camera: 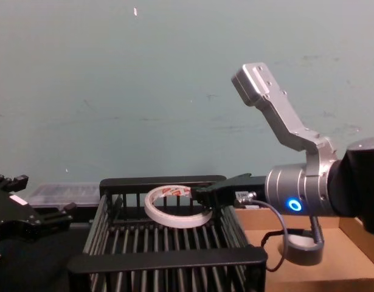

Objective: Pick up the white tape and place it into the black box , Pick up the silver tape and place it into the brown box.

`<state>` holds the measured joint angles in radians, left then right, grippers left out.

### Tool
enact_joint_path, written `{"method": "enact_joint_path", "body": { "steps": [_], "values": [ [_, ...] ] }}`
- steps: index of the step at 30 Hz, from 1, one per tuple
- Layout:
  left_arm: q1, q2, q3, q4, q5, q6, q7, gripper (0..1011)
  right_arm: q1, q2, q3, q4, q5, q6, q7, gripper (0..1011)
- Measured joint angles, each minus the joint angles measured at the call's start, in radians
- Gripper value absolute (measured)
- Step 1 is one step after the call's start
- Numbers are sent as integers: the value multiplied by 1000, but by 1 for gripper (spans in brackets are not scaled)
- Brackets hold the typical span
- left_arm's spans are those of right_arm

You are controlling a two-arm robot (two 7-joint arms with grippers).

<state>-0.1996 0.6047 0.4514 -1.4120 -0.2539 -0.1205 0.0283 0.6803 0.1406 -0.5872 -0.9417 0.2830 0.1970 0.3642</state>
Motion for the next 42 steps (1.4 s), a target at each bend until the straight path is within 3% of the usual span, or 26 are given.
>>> {"method": "enact_joint_path", "body": {
  "steps": [11,25,27,37,42],
  "values": [
    [0,0,0,0,0,0,0,1001,0,1,0,-2,2,-1,0,125],
    [0,0,0,0,0,0,0,1001,-1,2,1,-3,5,-2,1,510],
    [0,0,0,0,0,0,0,1001,-1,2,1,-3,5,-3,1,618],
    [0,0,0,0,0,0,0,1001,-1,2,1,-4,6,-3,1,918],
    [0,0,0,0,0,0,0,1001,-1,2,1,-4,6,-3,1,1003]
  ]
}}
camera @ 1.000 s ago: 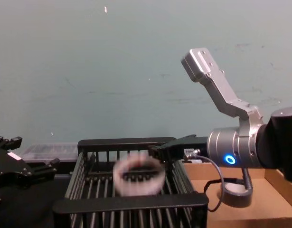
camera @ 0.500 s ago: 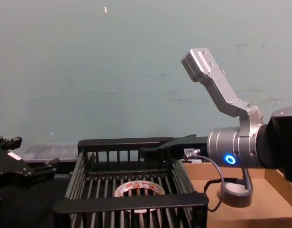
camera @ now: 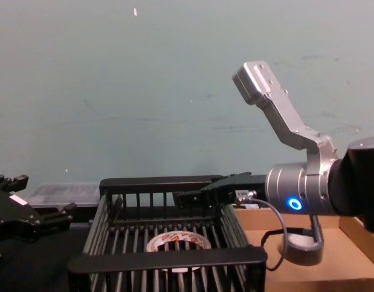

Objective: Pick up the white tape and place it into the black box , Pick up the silver tape and place it into the brown box.

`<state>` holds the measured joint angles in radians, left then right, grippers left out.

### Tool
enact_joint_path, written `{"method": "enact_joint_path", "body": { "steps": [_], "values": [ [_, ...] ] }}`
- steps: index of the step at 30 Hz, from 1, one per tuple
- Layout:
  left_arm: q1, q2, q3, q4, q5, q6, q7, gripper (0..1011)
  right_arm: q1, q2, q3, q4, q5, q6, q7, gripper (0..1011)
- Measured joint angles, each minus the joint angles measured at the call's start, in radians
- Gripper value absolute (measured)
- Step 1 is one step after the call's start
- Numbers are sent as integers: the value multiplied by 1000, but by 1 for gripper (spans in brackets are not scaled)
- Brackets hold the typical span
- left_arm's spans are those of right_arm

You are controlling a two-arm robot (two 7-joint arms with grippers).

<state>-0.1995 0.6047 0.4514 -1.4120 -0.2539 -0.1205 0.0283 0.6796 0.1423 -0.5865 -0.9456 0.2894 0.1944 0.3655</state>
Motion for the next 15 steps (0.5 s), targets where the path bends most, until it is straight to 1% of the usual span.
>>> {"method": "enact_joint_path", "body": {
  "steps": [4,8,11,14,15],
  "values": [
    [0,0,0,0,0,0,0,1001,0,0,1,0,0,0,1,1002],
    [0,0,0,0,0,0,0,1001,-13,11,10,-22,-1,0,26,1002],
    [0,0,0,0,0,0,0,1001,-30,27,19,-56,-1,6,44,1002],
    [0,0,0,0,0,0,0,1001,-53,49,30,-101,-1,14,60,1002],
    [0,0,0,0,0,0,0,1001,-67,62,37,-128,-1,19,67,1002]
  ]
}}
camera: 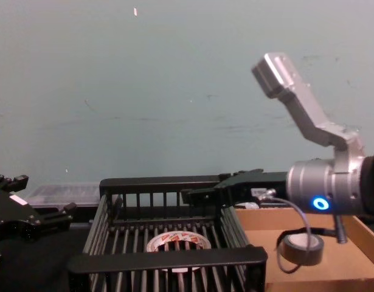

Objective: Pick up the white tape and place it into the black box , Pick up the silver tape and place it into the brown box.

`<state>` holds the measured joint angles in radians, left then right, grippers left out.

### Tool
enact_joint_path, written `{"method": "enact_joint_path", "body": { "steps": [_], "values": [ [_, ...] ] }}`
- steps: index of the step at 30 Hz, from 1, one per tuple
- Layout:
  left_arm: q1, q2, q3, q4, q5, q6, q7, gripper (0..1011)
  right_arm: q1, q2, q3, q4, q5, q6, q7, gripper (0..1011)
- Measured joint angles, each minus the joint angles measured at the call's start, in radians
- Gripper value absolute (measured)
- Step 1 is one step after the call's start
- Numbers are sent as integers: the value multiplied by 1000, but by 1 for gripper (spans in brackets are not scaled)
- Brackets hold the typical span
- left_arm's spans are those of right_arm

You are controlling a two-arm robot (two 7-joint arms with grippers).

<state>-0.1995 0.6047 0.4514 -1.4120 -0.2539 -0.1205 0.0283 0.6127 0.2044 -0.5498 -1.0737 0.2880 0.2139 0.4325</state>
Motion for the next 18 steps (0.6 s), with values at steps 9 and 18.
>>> {"method": "enact_joint_path", "body": {
  "steps": [9,18],
  "values": [
    [0,0,0,0,0,0,0,1001,-88,90,49,-166,18,25,22,1002],
    [0,0,0,0,0,0,0,1001,-154,139,113,-246,34,18,-26,1002]
  ]
}}
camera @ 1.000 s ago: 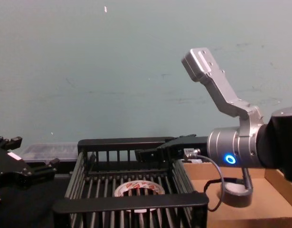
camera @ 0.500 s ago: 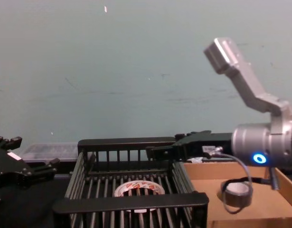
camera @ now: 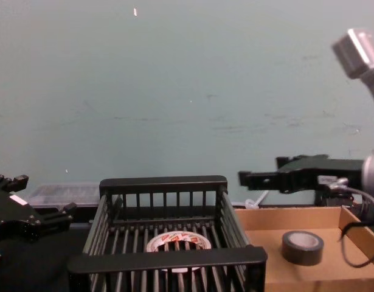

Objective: Pick up the white tape and place it into the black box , Pick up the silver tape and place it into the brown box.

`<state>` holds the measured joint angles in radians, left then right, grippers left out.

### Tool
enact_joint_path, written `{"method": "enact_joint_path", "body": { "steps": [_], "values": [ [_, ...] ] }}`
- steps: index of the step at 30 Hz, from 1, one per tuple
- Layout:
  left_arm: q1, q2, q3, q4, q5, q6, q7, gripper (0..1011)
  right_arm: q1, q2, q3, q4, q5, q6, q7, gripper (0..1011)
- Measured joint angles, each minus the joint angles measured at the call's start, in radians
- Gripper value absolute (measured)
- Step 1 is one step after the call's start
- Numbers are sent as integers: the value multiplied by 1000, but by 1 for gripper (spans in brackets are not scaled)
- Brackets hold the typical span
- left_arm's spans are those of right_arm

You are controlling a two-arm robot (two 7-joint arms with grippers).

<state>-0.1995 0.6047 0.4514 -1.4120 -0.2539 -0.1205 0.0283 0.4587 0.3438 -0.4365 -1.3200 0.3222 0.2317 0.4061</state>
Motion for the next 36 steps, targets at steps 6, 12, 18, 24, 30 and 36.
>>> {"method": "enact_joint_path", "body": {
  "steps": [6,12,18,24,30,36],
  "values": [
    [0,0,0,0,0,0,0,1002,-44,6,60,-20,-3,-31,-78,1002],
    [0,0,0,0,0,0,0,1001,-75,-6,108,-17,-35,-67,-158,1002],
    [0,0,0,0,0,0,0,1001,-88,-25,123,9,-102,-116,-243,1002],
    [0,0,0,0,0,0,0,1001,-86,-39,113,51,-175,-152,-300,1002],
    [0,0,0,0,0,0,0,1001,-78,-53,100,97,-236,-183,-331,1002],
    [0,0,0,0,0,0,0,1001,-69,-67,95,132,-281,-199,-344,1002]
  ]
}}
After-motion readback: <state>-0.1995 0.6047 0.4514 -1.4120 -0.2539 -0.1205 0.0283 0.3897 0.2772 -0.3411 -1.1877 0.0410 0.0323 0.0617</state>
